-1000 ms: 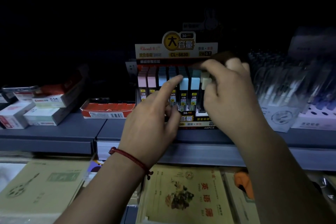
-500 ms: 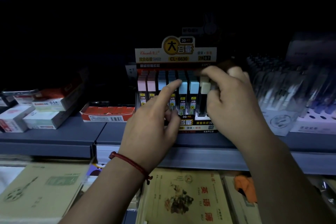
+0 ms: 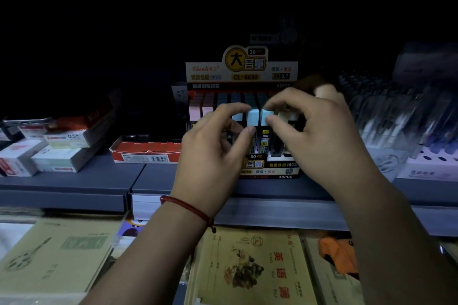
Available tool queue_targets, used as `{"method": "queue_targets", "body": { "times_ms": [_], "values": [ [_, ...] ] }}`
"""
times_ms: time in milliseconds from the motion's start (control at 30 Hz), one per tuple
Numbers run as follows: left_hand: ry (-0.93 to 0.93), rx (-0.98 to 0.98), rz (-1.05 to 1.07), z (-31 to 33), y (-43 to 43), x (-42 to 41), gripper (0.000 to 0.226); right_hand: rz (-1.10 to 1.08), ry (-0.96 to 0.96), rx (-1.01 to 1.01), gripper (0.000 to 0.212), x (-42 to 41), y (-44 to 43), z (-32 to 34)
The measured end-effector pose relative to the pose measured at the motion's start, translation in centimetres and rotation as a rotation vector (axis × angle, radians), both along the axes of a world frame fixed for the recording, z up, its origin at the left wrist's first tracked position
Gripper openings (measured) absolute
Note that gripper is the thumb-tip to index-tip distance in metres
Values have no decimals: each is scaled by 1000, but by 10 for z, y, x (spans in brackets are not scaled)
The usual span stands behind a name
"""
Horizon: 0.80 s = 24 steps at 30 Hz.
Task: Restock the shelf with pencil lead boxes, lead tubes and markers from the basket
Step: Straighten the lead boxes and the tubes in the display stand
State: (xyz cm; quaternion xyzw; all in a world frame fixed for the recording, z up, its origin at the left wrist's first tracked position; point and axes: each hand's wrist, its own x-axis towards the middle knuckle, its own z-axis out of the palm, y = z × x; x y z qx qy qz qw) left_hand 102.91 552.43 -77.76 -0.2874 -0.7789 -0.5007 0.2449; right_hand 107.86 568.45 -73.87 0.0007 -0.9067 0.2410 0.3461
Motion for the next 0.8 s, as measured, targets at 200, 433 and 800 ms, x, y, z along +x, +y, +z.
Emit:
{"method": "queue_targets", "body": {
  "times_ms": [200, 433, 800],
  "values": [
    [66, -33, 35, -1, 6, -3, 36, 14, -15, -57, 10, -3, -2, 2],
    [119, -85, 45, 5, 6, -10, 23, 34, -72, -34, 15, -5, 4, 7],
    [153, -83, 103, 13, 5, -13, 15, 172, -75, -117, 13, -6, 22, 14]
  ]
}}
